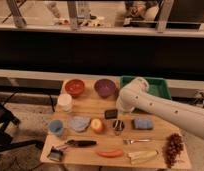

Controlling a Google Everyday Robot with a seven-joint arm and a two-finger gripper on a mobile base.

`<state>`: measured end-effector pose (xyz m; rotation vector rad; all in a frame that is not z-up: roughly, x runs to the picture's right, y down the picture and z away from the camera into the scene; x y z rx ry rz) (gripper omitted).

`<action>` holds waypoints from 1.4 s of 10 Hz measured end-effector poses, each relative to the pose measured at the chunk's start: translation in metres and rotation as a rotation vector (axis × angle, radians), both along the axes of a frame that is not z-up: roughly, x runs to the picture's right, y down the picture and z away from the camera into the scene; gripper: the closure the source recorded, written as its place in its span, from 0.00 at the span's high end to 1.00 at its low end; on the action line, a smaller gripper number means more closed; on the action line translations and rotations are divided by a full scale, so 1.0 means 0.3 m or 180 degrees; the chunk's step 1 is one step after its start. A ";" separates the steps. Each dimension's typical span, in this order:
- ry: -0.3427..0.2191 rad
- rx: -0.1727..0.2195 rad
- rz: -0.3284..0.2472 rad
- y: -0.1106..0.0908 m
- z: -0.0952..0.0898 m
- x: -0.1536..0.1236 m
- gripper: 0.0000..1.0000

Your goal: Place eraser in metal cup

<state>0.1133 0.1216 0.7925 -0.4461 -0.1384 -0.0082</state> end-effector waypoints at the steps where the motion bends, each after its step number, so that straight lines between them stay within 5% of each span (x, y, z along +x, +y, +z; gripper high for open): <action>1: 0.0010 0.0082 0.0041 -0.011 -0.017 0.006 0.14; 3: 0.0024 0.0183 0.0116 -0.034 -0.054 0.008 0.00; 10: -0.0005 -0.0325 0.0277 0.016 -0.101 -0.016 0.00; 14: -0.0006 -0.0445 0.0347 0.084 -0.147 0.004 0.00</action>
